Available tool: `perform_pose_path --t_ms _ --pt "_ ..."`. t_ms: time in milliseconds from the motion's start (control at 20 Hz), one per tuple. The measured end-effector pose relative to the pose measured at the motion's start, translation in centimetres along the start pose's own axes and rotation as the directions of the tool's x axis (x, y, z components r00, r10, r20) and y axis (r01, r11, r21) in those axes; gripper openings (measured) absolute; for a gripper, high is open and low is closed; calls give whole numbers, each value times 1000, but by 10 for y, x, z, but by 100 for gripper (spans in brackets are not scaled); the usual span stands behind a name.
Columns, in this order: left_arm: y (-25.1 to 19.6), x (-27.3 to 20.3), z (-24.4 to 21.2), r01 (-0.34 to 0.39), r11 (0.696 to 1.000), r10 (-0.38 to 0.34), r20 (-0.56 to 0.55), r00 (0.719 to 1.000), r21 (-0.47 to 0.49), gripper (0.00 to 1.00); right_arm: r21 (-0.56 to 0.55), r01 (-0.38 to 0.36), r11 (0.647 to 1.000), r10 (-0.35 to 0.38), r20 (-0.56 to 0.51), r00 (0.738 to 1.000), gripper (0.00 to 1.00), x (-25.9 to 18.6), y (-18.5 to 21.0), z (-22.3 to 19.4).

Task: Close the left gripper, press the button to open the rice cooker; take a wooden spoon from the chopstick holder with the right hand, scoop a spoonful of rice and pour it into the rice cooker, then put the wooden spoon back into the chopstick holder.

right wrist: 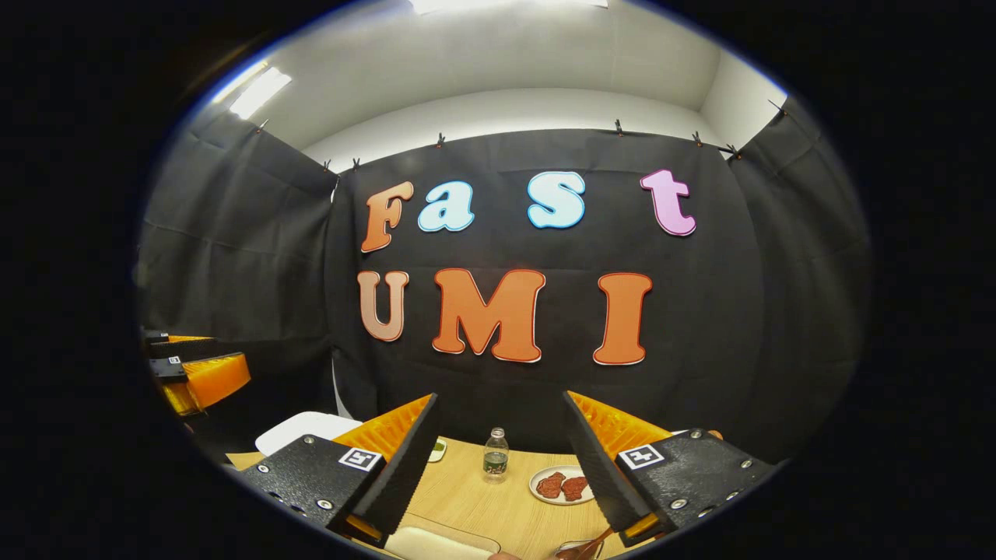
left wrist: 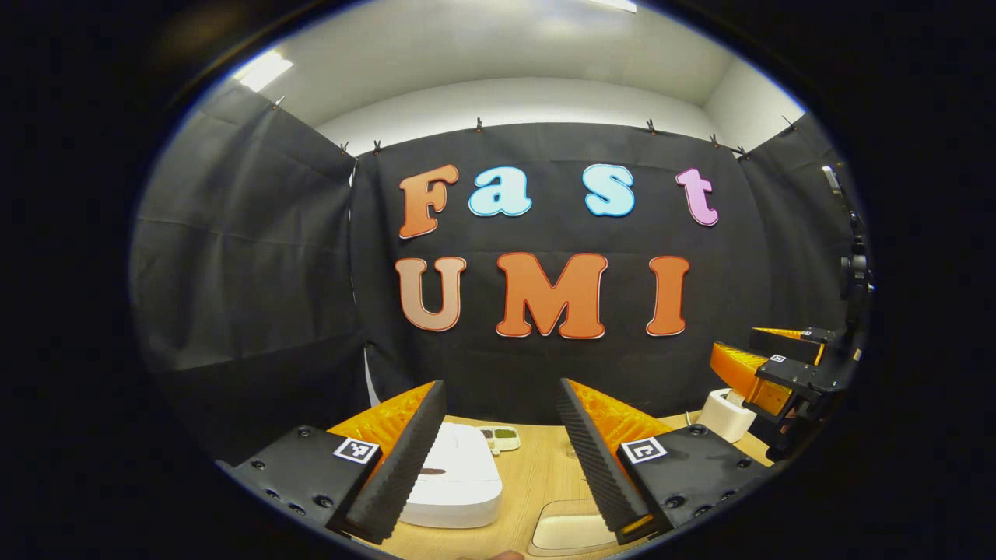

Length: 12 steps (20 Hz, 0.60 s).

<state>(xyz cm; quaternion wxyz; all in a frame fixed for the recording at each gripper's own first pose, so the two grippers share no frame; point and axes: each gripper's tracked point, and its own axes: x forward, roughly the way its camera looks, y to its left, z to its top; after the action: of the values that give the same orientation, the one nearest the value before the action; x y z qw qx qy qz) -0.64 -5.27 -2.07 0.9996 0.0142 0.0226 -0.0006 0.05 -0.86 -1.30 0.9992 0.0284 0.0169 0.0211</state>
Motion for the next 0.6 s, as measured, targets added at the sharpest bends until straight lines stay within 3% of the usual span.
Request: perform_pose_path --t_ms 600 --pt "14 -14 -33 -114 993 113 -89 990 -8 97 1 -88 996 88 -29 996 95 9 -1 -18"
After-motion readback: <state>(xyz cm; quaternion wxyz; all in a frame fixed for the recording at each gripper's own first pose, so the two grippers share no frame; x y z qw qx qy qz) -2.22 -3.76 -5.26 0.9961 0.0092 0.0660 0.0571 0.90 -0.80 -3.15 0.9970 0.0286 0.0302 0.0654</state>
